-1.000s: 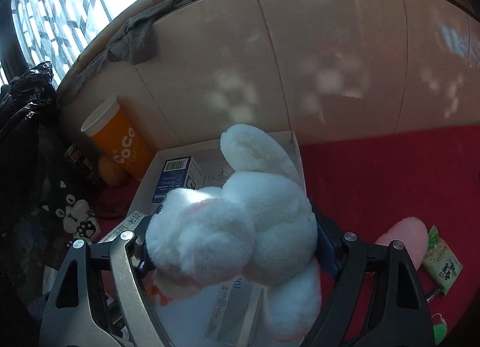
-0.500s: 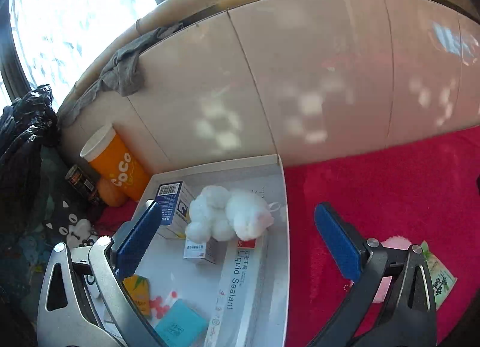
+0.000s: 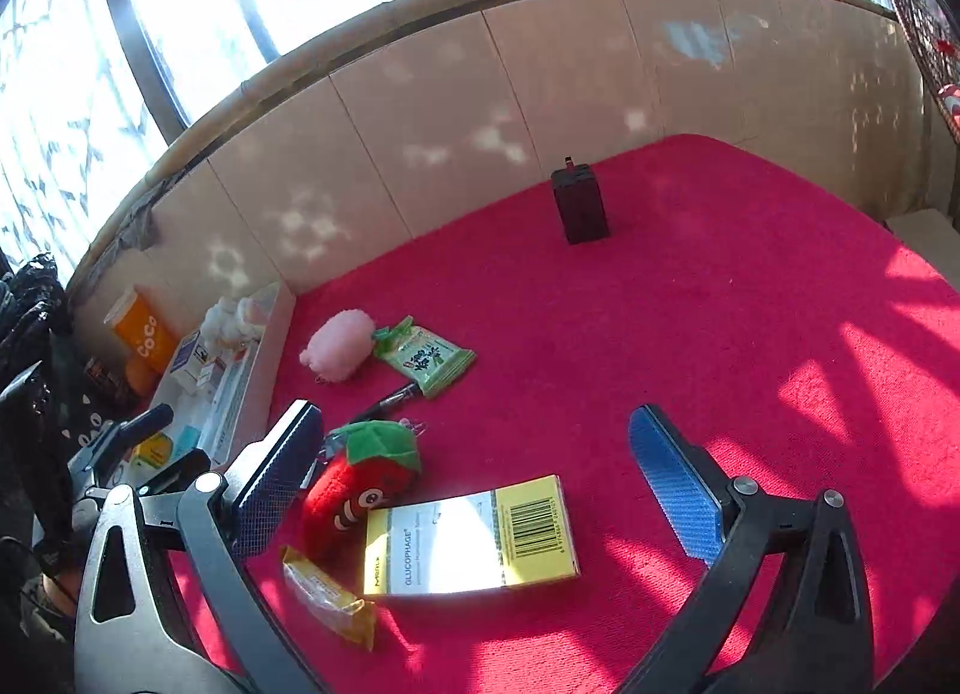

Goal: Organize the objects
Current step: 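Move both grippers back over the table toward the Glucophage box and snack bar, then grasp the Glucophage box with the right gripper while the left grasps the wrapped snack bar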

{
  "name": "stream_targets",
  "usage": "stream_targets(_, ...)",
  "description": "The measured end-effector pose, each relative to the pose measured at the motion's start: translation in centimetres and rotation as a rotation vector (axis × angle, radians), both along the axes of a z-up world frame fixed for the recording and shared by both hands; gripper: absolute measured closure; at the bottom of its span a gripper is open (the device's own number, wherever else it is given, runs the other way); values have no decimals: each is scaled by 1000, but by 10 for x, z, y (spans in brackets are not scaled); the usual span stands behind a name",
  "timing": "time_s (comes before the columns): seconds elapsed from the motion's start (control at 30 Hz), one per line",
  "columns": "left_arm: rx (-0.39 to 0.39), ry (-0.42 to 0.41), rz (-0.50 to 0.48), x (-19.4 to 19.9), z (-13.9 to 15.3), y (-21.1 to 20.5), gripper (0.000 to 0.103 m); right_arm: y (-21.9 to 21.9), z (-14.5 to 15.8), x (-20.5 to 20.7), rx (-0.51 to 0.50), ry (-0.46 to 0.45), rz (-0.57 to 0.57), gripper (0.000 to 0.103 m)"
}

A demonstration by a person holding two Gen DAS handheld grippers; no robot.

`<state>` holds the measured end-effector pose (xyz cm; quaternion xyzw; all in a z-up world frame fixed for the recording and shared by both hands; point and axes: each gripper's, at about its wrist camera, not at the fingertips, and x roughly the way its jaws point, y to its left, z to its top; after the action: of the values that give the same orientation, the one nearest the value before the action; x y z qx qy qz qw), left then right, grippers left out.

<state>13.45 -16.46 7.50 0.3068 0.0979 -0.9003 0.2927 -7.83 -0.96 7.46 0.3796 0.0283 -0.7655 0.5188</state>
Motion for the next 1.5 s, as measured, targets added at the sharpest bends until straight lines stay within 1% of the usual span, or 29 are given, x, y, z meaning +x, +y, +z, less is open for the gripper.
stream_targets(0.07, 1, 32, 15, 9, 0, 7, 0, -5, -16, -2, 47, -19, 54, 0)
stream_targets(0.13, 13, 43, -1, 16, -4, 17, 0, -11, -24, 2, 76, 9, 119, 0)
stream_targets(0.2, 30, 19, -59, 16, -13, 29, 0, -20, -27, 4, 102, 33, 191, 0)
stream_targets(0.27, 20, -16, -134, 11, -21, 45, 0, -25, -29, -1, 111, 12, 237, 0)
stream_targets(0.37, 10, -47, -298, -8, -26, 68, 0, -22, -32, -13, 98, -67, 283, 0)
stream_targets(0.43, -24, -66, -430, -23, -24, 85, 0, -14, -32, -19, 89, -83, 247, 0)
stream_targets(0.53, -87, -152, -653, -46, -28, 109, 0, 6, -29, -25, 21, -136, 197, 0)
stream_targets(0.6, -113, -213, -743, -56, -37, 116, 0, 25, -28, -27, -32, -166, 150, 0)
stream_targets(0.63, -97, -233, -769, -60, -41, 115, 0, 32, -28, -28, -48, -173, 130, 0)
stream_targets(0.67, -71, -245, -783, -63, -45, 111, 0, 36, -28, -29, -56, -178, 122, 0)
stream_targets(0.73, -2, -266, -770, -67, -54, 100, 2, 34, -25, -30, -42, -175, 146, 0)
stream_targets(0.77, 34, -270, -746, -67, -57, 94, 8, 28, -23, -29, -26, -168, 172, 0)
stream_targets(0.8, 84, -268, -711, -65, -60, 87, 14, 17, -20, -27, -5, -163, 225, 0)
stream_targets(0.87, 162, -232, -667, -56, -61, 82, 19, -11, -21, -23, 45, -166, 365, 0)
stream_targets(0.93, 193, -173, -660, -41, -58, 90, 19, -44, -32, -18, 120, -177, 474, 0)
stream_targets(1.0, 241, -119, -664, -28, -55, 98, 19, -73, -45, -13, 189, -198, 551, 0)
stream_targets(1.1, 257, -79, -666, -15, -47, 105, 19, -98, -62, -4, 248, -236, 643, 0)
stream_targets(1.13, 253, -77, -662, -14, -44, 104, 19, -98, -66, -2, 259, -249, 661, 0)
stream_targets(1.17, 244, -82, -657, -15, -42, 101, 19, -94, -66, 1, 253, -243, 671, 0)
stream_targets(1.23, 225, -121, -666, -25, -41, 92, 19, -76, -66, 3, 239, -263, 686, 0)
stream_targets(1.33, 193, -210, -735, -43, -47, 90, 19, -33, -71, 8, 210, -298, 679, 0)
stream_targets(1.37, 182, -238, -758, -48, -50, 92, 19, -20, -74, 12, 205, -295, 675, 0)
stream_targets(1.4, 153, -257, -776, -51, -52, 93, 19, -8, -75, 17, 201, -273, 673, 0)
stream_targets(1.43, 142, -269, -789, -54, -52, 94, 19, 2, -74, 24, 198, -230, 673, 0)
stream_targets(1.5, 153, -268, -787, -56, -50, 93, 19, 8, -71, 36, 211, -152, 675, 0)
